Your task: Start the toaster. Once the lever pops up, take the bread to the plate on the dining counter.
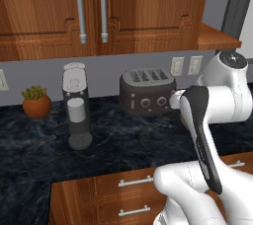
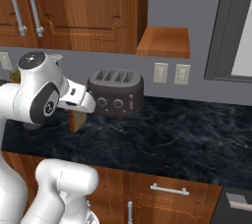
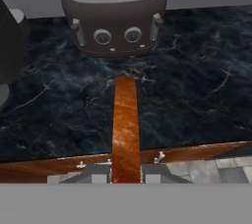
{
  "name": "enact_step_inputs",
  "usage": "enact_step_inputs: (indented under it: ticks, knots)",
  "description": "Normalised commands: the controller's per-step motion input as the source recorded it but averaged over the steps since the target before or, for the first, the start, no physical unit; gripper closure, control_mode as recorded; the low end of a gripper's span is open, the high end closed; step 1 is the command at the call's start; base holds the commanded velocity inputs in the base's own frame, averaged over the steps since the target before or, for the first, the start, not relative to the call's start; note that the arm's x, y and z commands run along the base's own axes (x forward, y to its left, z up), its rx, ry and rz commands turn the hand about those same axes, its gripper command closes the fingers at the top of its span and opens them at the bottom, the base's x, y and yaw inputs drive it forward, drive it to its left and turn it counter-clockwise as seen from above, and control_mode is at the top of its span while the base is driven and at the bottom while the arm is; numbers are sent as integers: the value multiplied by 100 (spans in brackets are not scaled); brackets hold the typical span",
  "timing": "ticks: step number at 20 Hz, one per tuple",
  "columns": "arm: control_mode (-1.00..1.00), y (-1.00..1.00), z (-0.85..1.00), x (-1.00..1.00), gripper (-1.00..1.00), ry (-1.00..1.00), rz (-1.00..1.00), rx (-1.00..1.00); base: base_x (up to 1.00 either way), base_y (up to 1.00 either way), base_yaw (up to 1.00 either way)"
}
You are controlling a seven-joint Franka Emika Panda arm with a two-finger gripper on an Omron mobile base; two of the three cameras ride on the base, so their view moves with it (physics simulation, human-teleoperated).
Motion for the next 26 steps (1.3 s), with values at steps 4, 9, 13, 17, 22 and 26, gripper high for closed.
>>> enact_step_inputs:
  ticks: [4,9,13,17,22,26]
  knots:
    - [-100,-3,-12,-3,100,6,1,0,0,0,0]
    - [-100,2,-18,0,100,1,6,0,0,0,0]
    - [-100,1,-27,-1,100,0,10,0,0,0,0]
    - [-100,8,-10,-3,100,0,2,0,0,0,0]
    - [-100,0,-6,-7,100,0,0,0,0,0,0]
    - [-100,0,-3,-16,100,0,0,0,0,0,0]
